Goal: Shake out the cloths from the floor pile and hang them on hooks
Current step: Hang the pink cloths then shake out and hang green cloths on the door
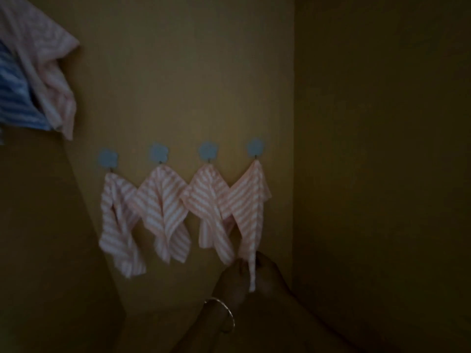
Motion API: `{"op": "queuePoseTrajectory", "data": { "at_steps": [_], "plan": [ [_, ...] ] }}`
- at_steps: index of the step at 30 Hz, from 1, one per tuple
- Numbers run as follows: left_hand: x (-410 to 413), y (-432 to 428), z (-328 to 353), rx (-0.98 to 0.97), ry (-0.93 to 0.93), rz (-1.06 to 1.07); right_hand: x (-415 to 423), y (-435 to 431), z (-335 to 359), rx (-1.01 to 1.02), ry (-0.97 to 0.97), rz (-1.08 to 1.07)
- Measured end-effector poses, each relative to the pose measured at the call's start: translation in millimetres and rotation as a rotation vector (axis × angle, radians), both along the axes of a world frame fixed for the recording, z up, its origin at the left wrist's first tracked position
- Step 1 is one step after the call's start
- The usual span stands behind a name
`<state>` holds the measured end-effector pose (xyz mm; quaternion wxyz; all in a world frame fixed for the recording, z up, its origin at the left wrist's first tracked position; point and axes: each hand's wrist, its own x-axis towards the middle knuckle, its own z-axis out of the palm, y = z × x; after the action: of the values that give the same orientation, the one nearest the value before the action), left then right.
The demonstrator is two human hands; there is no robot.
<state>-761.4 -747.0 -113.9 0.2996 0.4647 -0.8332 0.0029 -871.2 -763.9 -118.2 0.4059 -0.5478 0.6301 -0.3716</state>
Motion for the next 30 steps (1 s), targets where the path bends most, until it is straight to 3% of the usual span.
{"op": "queuePoseTrajectory", "data": {
  "at_steps": [2,4,6,14,23,30],
  "plan": [
    [0.4,13.5,1.0,0.333,0.133,-0.025,8.0,26.4,3.2,0.055,0.047,0.024],
    [6.7,26.3,-12.8,0.497,0.123,-0.04,9.7,55.5,-9.1,-0.048,0.124,-0.094],
    [14.0,43.1,-20.0,0.606,0.106,0.015,15.3,78.4,-34.7,-0.055,0.179,-0.055],
    [40.3,65.7,-57.3,0.733,0.0,0.072,33.3,92.0,-64.3,0.039,0.25,0.119],
    [87.7,85.6,-79.4,0.764,-0.073,0.148,68.8,107.0,-87.5,-0.009,0.413,0.303],
    [79.5,76.4,-65.8,0.679,-0.076,-0.071,65.6,132.5,-67.8,0.069,0.505,0.128]
  ]
}}
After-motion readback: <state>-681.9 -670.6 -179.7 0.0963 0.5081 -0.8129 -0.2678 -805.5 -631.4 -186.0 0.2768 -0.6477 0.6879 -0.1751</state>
